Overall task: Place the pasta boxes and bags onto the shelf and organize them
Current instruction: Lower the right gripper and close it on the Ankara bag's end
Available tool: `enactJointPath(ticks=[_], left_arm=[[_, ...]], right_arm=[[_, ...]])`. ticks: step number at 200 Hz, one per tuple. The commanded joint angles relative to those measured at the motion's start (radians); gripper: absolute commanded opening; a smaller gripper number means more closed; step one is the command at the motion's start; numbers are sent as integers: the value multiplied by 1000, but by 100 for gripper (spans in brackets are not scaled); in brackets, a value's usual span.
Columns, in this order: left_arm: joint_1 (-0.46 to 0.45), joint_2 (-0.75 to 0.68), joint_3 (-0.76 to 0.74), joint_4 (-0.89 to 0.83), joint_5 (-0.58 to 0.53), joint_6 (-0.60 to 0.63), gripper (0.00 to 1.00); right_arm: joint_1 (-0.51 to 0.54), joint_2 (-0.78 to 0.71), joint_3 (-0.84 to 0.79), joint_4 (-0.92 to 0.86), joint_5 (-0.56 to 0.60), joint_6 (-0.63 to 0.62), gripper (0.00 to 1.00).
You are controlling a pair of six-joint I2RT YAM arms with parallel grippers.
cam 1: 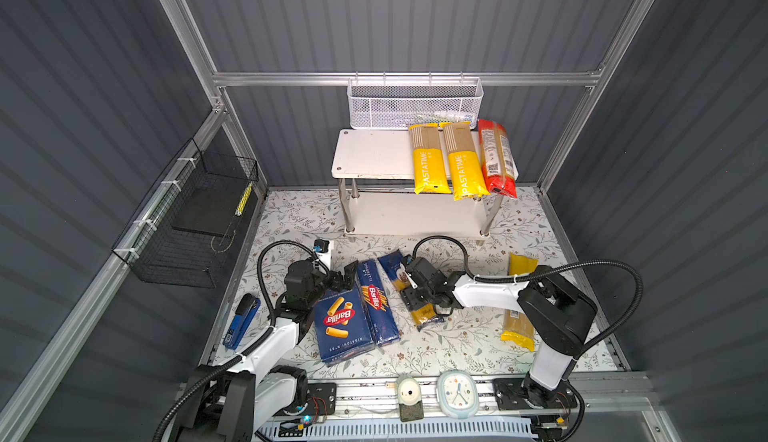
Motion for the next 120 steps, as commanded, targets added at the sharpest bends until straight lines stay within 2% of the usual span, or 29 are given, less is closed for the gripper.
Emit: enactJointPath(ticks=[1,88,120], left_arm=[[0,9,19,-5,-6,9,100],[0,9,19,-11,-12,12,100],[1,8,18,-9,-11,12,100]], right_arm=[[7,-19,-49,3,-60,34,70],[6,-90,-109,105,-93,82,56],[4,-110,-116,144,-108,99,41]])
